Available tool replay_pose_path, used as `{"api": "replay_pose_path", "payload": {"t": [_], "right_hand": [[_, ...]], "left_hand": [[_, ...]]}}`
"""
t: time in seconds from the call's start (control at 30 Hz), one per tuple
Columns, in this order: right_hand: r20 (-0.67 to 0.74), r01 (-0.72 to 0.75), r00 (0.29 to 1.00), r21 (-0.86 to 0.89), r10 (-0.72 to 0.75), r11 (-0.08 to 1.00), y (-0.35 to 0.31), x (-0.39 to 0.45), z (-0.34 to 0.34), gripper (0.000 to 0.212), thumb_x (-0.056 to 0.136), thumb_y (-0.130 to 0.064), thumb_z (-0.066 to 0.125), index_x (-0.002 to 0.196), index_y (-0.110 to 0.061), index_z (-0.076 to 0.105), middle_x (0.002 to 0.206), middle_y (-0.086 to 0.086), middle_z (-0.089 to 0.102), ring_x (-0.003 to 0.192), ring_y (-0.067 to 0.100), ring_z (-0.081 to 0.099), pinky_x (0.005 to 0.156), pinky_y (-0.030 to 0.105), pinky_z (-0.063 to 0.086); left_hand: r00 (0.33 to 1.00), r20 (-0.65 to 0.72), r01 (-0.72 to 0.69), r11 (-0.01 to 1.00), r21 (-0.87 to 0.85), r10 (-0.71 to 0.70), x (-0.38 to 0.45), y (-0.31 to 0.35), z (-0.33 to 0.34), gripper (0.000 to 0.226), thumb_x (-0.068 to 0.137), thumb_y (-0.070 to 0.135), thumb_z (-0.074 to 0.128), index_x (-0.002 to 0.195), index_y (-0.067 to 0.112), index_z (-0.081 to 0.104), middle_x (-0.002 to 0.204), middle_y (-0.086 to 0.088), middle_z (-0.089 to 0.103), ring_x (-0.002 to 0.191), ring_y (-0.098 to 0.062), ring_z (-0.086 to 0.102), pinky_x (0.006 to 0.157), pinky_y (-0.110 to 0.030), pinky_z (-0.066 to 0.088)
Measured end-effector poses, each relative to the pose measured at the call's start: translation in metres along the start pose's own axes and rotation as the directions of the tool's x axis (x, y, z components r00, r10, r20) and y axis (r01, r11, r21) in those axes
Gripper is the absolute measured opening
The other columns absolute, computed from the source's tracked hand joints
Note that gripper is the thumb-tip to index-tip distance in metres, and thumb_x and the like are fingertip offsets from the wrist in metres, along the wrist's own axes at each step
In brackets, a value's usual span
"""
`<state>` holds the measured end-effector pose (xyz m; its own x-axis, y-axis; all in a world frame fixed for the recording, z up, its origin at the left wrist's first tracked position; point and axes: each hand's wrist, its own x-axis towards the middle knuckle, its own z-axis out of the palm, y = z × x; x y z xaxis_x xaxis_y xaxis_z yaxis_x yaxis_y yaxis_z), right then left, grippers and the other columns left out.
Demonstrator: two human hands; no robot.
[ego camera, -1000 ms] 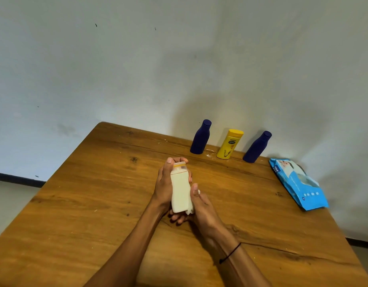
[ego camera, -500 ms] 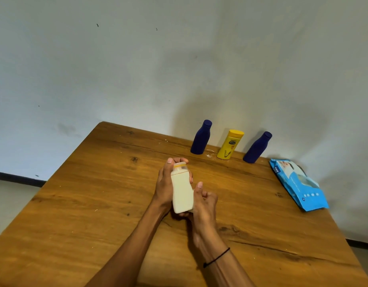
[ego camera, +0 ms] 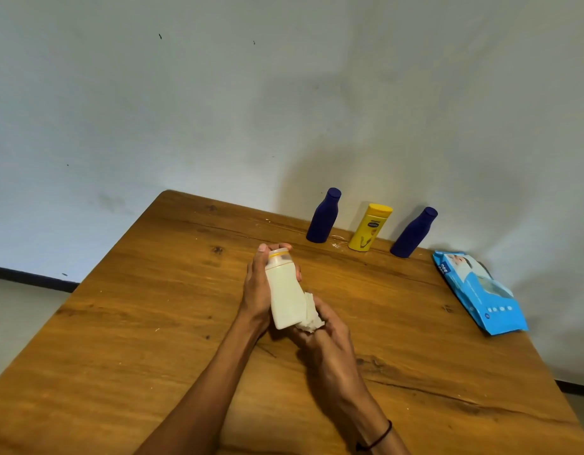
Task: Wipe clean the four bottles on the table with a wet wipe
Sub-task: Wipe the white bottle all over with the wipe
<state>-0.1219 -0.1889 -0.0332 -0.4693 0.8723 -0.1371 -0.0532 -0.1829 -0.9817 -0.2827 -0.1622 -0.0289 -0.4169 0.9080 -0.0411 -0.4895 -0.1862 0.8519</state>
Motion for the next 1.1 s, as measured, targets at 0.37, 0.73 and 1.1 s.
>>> {"api": "replay_pose_path", "payload": {"t": [0.37, 0.73, 1.1], "right_hand": [[0.071, 0.108, 0.993, -0.305, -0.091, 0.946, -0.013, -0.007, -0.016, 0.031, 0.107, -0.013, 0.055, 0.134, -0.024, 0.062, 0.125, -0.014, 0.070, 0.121, 0.014, 0.068, 0.100, 0.042, 0.059], [-0.030, 0.044, 0.998, -0.108, -0.048, 0.993, 0.000, 0.002, -0.016, 0.053, 0.103, -0.048, 0.053, 0.104, 0.000, 0.075, 0.099, 0.029, 0.072, 0.079, 0.035, 0.064, 0.075, 0.051, 0.051], [-0.142, 0.036, 0.982, -0.503, -0.124, 0.863, -0.006, 0.020, 0.007, 0.049, 0.097, -0.066, 0.037, 0.107, -0.024, 0.060, 0.087, 0.003, 0.074, 0.073, 0.012, 0.073, 0.061, 0.033, 0.060]], "left_hand": [[0.998, 0.010, 0.064, 0.997, -0.033, -0.064, -0.002, 0.005, 0.001, 0.047, 0.109, 0.053, 0.032, 0.114, 0.017, 0.062, 0.075, -0.015, 0.064, 0.059, -0.019, 0.061, 0.052, -0.027, 0.049], [0.995, 0.095, -0.045, 0.992, 0.119, 0.034, -0.005, 0.001, 0.006, 0.054, 0.099, 0.056, 0.035, 0.117, 0.010, 0.057, 0.074, -0.015, 0.066, 0.056, -0.019, 0.062, 0.049, -0.024, 0.046], [0.993, 0.078, -0.098, 0.980, 0.175, 0.085, -0.005, -0.007, 0.012, 0.049, 0.103, 0.052, 0.034, 0.116, 0.014, 0.061, 0.080, -0.018, 0.070, 0.067, -0.026, 0.067, 0.061, -0.032, 0.054]]}}
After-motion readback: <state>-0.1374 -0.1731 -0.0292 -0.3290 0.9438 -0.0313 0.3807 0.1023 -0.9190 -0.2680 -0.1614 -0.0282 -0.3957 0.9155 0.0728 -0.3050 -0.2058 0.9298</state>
